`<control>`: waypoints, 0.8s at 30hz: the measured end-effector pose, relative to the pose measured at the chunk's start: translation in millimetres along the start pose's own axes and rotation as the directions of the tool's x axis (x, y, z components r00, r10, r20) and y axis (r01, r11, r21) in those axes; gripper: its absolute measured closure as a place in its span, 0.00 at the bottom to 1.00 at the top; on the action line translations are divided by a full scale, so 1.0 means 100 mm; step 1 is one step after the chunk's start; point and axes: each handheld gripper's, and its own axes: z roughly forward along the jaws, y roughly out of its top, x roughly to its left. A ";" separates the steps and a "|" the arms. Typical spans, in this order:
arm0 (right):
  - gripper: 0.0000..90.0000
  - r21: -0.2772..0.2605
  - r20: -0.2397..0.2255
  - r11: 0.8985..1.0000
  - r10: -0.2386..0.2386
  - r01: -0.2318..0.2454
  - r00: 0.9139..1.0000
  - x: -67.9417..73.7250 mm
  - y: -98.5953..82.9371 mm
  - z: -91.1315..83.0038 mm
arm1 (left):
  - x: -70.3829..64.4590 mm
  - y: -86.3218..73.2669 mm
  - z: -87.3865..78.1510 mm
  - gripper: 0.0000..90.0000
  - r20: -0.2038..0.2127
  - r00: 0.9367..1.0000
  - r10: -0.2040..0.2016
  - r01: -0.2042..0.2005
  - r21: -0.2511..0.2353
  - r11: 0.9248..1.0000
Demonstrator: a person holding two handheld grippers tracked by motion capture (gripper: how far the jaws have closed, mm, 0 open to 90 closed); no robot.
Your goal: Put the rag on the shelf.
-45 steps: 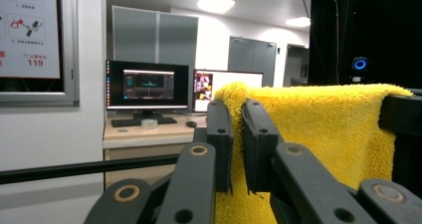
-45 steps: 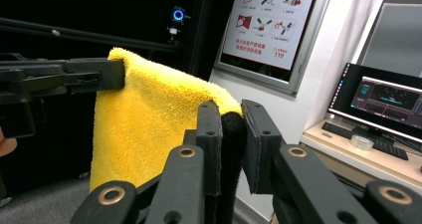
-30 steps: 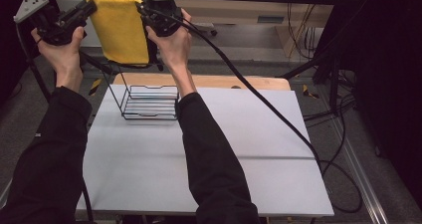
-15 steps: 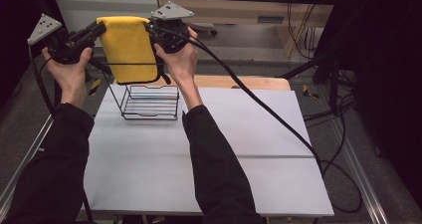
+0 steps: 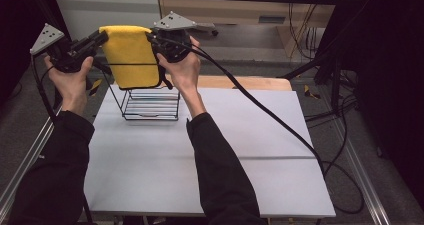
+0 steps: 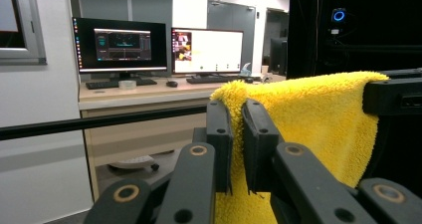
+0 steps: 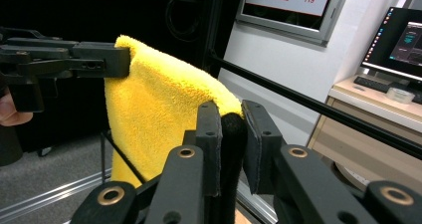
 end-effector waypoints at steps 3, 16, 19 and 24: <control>0.88 0.001 -0.003 1.000 -0.005 0.005 1.000 0.03 0.00 -0.02 | -0.02 -0.01 -0.05 0.92 0.008 1.000 0.004 -0.004 0.000 1.000; 0.88 0.037 -0.005 0.997 -0.064 0.064 0.998 0.16 -0.03 -0.11 | -0.05 -0.08 -0.16 0.92 0.022 1.000 0.015 -0.015 0.015 1.000; 0.88 0.043 -0.004 0.996 -0.079 0.079 0.997 0.19 -0.04 -0.13 | -0.05 -0.09 -0.15 0.92 0.021 1.000 0.016 -0.016 0.022 1.000; 0.88 0.048 -0.019 0.997 -0.062 0.063 0.998 0.21 -0.08 -0.15 | -0.06 -0.14 -0.18 0.91 0.034 0.999 0.004 -0.005 0.033 0.999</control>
